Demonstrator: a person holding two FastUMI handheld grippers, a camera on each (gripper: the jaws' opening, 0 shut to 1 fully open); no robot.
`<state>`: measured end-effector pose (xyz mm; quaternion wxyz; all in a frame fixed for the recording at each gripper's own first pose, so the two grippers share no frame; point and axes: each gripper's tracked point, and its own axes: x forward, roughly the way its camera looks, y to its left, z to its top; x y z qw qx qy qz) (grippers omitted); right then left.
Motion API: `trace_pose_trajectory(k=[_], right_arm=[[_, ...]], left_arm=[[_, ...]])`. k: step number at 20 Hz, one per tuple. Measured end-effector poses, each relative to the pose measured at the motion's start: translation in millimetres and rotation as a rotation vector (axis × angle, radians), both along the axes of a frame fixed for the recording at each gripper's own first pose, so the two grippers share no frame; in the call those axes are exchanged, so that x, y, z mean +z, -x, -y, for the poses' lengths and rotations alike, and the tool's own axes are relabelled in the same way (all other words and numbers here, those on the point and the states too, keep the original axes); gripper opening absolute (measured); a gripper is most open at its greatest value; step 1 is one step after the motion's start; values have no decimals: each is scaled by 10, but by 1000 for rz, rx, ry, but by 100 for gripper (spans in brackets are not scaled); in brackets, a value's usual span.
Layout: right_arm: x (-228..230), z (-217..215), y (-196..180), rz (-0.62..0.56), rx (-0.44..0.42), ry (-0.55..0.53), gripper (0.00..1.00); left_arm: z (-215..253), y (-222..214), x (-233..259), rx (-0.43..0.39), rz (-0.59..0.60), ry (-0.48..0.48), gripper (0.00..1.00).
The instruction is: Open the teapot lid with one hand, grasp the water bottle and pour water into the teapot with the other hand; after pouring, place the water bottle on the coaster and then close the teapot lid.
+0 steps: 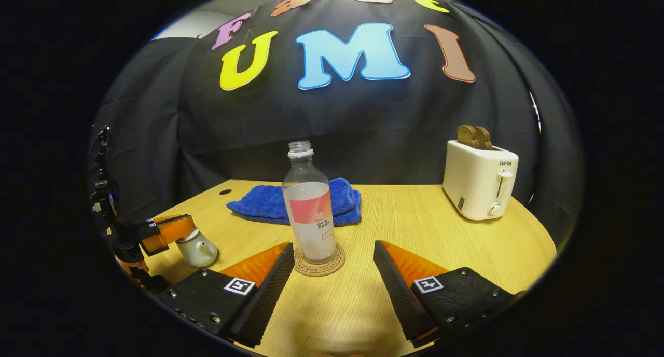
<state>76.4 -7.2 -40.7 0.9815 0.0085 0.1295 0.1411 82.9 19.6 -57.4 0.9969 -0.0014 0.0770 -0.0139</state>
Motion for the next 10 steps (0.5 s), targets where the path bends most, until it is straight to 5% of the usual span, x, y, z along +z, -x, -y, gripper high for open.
trace_pose_trajectory(k=[3,6,10], right_arm=[[33,-13,39,8,0,-16,96],[85,-39,100,23,-3,-24,96],[175,-94,247,56,-15,-27,95]], left_arm=[[-8,54,71,9,8,-7,21],[55,126,171,-1,26,-1,51],[195,322,319,-23,46,8,50]])
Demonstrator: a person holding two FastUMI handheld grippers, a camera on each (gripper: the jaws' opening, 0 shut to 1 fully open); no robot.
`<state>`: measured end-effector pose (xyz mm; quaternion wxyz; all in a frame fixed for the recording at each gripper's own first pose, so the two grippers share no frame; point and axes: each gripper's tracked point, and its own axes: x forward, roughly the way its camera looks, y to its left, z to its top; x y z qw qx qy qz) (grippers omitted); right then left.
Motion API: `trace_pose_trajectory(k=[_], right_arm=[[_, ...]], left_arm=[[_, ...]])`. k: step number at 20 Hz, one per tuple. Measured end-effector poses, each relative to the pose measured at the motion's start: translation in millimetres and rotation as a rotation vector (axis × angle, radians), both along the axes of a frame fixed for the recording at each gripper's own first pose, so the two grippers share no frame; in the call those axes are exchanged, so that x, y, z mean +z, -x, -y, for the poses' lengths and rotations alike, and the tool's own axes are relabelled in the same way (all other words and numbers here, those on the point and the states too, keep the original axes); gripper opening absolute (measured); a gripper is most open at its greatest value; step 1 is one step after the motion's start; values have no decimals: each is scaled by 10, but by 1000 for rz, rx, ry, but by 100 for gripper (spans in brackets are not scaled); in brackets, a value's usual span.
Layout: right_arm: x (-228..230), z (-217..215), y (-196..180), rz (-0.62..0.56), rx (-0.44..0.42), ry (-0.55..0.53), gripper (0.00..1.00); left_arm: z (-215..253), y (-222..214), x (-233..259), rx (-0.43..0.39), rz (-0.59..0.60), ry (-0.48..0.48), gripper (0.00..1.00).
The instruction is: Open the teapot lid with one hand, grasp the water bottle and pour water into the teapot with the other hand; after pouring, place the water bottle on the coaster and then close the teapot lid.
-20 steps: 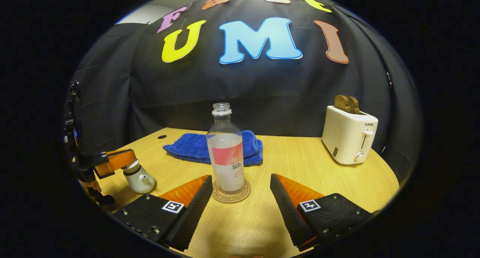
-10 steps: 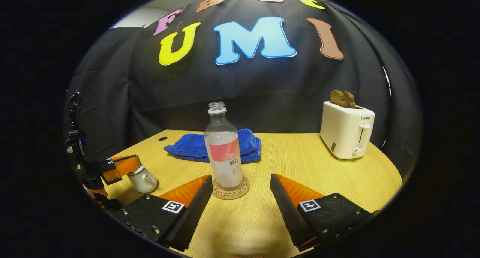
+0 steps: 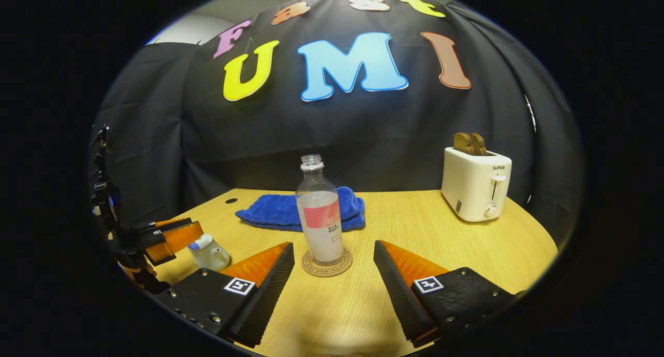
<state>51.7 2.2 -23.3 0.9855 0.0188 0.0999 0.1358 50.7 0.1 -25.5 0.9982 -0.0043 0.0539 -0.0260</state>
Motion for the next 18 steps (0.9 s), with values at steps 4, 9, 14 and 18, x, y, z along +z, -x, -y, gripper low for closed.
trace_pose_trajectory(k=[4,9,14,18], right_arm=[[83,-51,208,48,-32,19,96],[98,-122,504,78,-57,5,95],[35,-171,767,79,-62,-20,95],[-54,-166,927,85,-77,-15,95]], left_arm=[[153,260,164,-24,20,6,49],[244,622,262,-31,45,0,48],[335,953,263,-38,52,7,49],[384,1145,208,-38,56,29,49]])
